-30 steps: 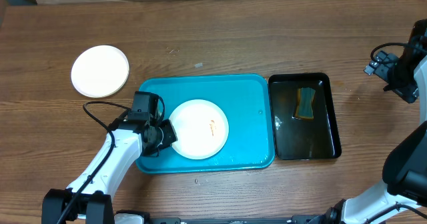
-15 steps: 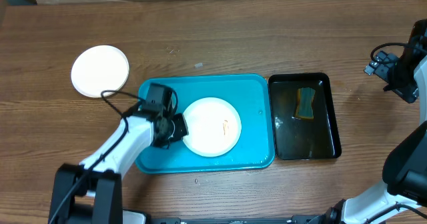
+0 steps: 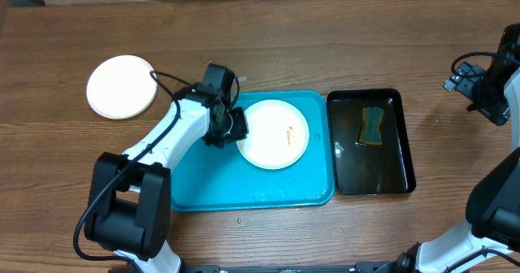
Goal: Clean dirty plates on tray and stack at the side
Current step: 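Drag the white plate right across the teal tray with the left gripper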
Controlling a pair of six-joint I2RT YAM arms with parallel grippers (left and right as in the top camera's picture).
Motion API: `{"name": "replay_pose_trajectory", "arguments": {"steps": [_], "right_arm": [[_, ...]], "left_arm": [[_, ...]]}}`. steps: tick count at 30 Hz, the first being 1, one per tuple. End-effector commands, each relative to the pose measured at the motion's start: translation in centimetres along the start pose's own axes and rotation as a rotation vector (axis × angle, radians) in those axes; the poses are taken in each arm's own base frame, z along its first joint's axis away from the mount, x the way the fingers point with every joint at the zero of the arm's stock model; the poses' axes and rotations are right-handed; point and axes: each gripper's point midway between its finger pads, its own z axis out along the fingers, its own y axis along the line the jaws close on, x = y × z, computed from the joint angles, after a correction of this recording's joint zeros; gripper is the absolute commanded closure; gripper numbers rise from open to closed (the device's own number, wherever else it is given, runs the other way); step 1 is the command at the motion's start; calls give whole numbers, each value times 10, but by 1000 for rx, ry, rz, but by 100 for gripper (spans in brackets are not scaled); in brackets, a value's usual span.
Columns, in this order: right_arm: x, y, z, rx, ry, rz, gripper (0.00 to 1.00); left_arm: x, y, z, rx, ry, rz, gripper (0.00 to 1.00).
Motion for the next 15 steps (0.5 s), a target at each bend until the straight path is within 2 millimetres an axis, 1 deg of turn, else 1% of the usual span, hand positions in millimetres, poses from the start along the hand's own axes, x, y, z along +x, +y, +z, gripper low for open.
{"name": "replay_pose_trajectory", "arguments": {"steps": [1, 4, 7, 15], "right_arm": [[-7, 3, -10, -12, -34, 1, 0], [-7, 3, -10, -12, -34, 1, 0], [-7, 3, -10, -12, -34, 1, 0], [-7, 3, -10, -12, -34, 1, 0]], "left_arm": [[-30, -16, -23, -2, -83, 93, 60], [-34, -5, -25, -72, -108, 94, 57], [-27, 4, -21, -109, -80, 99, 56], [-16, 9, -5, -148, -48, 134, 65]]}}
